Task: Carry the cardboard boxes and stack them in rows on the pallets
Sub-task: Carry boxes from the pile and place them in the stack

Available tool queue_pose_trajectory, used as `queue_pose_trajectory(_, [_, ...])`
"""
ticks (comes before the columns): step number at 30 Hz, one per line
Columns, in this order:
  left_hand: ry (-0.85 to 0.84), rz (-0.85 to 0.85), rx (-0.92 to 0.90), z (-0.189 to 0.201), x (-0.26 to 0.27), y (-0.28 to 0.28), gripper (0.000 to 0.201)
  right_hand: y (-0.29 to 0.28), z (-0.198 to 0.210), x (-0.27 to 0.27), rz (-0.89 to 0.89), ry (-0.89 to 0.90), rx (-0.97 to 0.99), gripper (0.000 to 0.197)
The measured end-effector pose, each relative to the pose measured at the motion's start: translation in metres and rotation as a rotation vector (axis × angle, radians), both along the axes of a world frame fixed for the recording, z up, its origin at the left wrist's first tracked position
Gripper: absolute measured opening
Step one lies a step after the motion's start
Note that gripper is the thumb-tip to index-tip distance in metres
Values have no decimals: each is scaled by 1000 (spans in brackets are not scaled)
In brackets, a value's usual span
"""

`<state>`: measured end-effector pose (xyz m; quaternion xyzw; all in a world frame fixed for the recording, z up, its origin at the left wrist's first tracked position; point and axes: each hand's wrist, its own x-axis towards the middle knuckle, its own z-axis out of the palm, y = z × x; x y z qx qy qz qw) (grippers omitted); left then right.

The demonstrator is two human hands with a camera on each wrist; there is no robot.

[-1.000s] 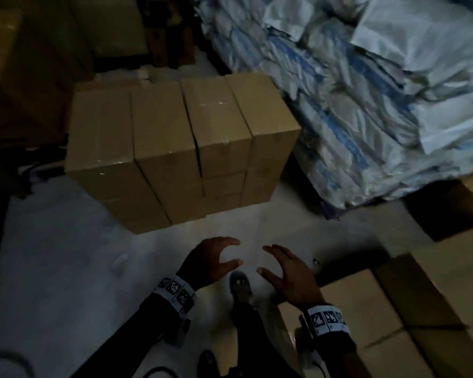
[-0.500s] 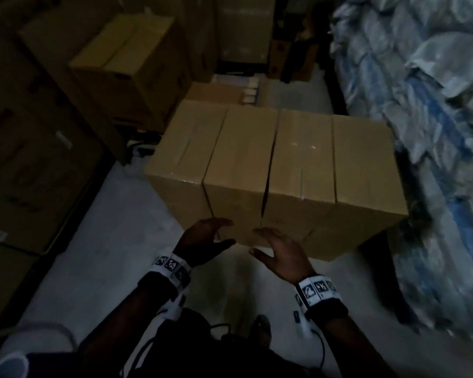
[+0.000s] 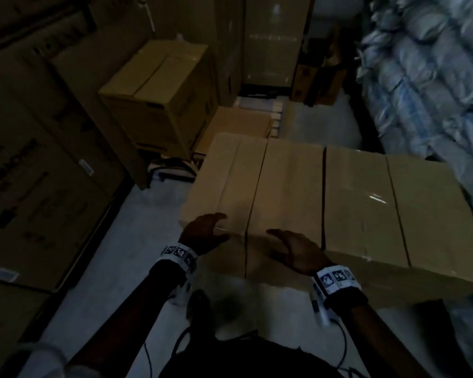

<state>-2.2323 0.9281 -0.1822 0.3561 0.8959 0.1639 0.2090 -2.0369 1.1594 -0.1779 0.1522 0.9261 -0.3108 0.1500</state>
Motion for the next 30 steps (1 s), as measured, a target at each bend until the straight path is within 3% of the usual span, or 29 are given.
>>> queue_pose_trajectory(1, [24,-4,-3,-3,-8,4,66,5,0,-5,-12,-24,25,69])
queue_pose_trajectory(3, [-3,-59,-78,-21,-89,-9,73,-13,-8,-76,-95,-114,42,67])
queue_pose_trajectory(7, [78,-97,-203,-49,-114,-15,86,-31,-9,-101,-174,-172,-26,62])
queue_pose_trajectory(12, [-41,-61,-349,-85,-165,-22,93,-61,-27,-164,-315,-206,-95,80])
queue_pose_trajectory(16, [-91,-119,-346,-96,-177,-21,90,-69,-57,-185,-359,-252,-112,90])
queue_pose_trajectory(21, [27,-235,-470,-104,-178,-15,89,-68,-80,-195,-421,-358,-124,98])
queue_pose_trajectory(26, [8,-248,-499,-94,-187,-18,73,-68,-98,-195,-406,-408,-99,97])
queue_pose_trajectory(30, [-60,-246,-461,-104,-197,-27,86,-66,-98,-203,-464,-382,-125,106])
